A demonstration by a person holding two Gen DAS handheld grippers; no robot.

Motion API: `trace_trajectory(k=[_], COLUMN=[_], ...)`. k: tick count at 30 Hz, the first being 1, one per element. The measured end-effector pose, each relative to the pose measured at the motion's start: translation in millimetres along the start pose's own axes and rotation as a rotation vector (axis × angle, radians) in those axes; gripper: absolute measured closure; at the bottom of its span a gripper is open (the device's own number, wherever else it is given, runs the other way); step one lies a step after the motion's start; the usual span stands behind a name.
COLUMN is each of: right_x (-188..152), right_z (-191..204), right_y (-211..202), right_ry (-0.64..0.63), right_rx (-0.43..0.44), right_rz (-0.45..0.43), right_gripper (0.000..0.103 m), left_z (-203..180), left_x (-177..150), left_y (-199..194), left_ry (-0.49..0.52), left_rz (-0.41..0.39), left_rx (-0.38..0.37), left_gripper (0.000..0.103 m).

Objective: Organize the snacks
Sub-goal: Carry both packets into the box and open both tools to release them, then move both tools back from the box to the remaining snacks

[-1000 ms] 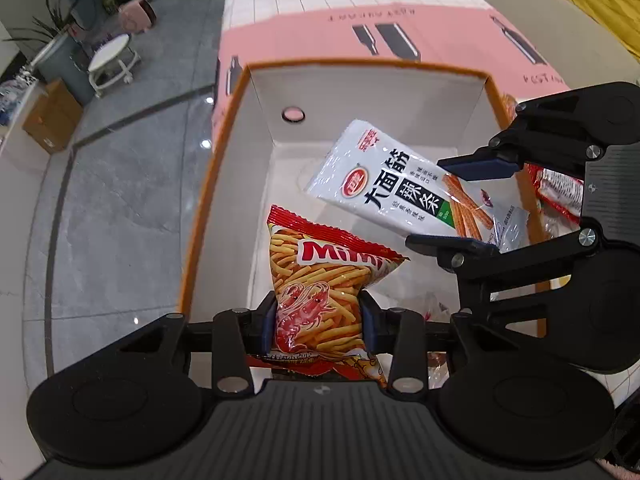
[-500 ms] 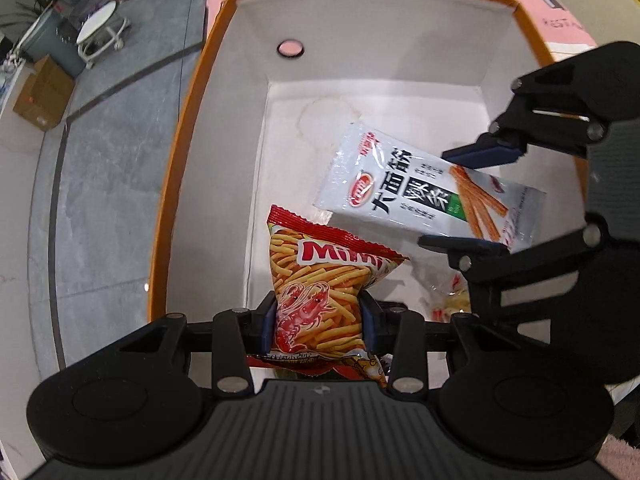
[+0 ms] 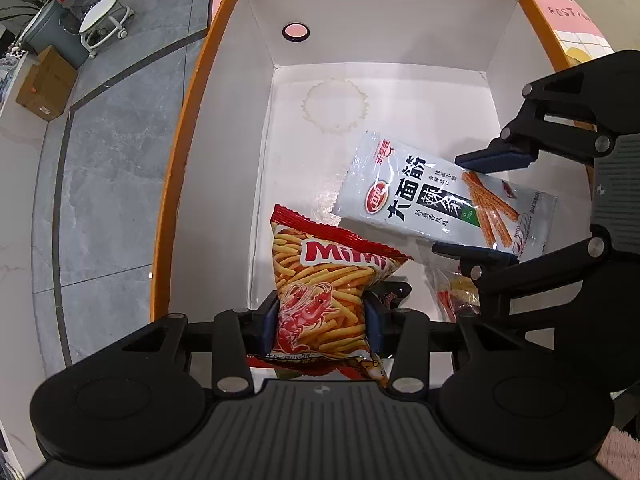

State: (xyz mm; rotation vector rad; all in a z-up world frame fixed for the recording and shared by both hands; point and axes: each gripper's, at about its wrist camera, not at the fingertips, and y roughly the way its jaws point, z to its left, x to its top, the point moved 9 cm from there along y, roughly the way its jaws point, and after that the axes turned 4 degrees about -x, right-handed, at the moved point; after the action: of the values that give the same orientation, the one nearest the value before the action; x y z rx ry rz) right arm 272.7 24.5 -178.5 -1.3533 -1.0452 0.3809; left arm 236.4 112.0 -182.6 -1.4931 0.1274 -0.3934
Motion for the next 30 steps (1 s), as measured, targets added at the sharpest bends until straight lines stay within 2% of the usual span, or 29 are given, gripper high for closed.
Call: trace_trajectory(k=[3, 5, 8, 14, 16, 23, 30], right_x=[2, 4, 5, 9, 9, -1, -23], right_z=[1, 2, 3, 5, 5, -1, -19], right_y=[-2, -7, -16, -43, -52, -90, -132], right_ry=[-0.007, -0.010, -0.019, -0.040, -0.037, -0.014, 0.109], right_rx=[-0.010, -0.014, -0.029, -0.078, -0.094, -0.166, -0.240], right_rz=[-0.014, -0.026, -0.049, -0.117, -0.141, -0.220, -0.302], right_gripper=[0.047, 0.041, 0.032, 0.028, 0.021, 0.019, 0.019], left_z=[0, 2, 2, -4, -8, -26, -45], left_x=[0, 3, 5, 3, 3, 1, 2], left_y=[-3, -7, -18, -39, -46, -83, -129], left_ry=[0.012, 0.020, 0.026, 0.033, 0.033, 0.016, -0.022], left_rz=[-0.003, -0.022, -0.051, -0.108, -0.138, -0.286, -0.456], left_rx=[0.015, 0.031, 0.047, 0.074, 0.092, 0.128, 0.149], left_gripper=[0.044, 0.031, 0.025, 0.024, 0.024, 0.024, 0.024])
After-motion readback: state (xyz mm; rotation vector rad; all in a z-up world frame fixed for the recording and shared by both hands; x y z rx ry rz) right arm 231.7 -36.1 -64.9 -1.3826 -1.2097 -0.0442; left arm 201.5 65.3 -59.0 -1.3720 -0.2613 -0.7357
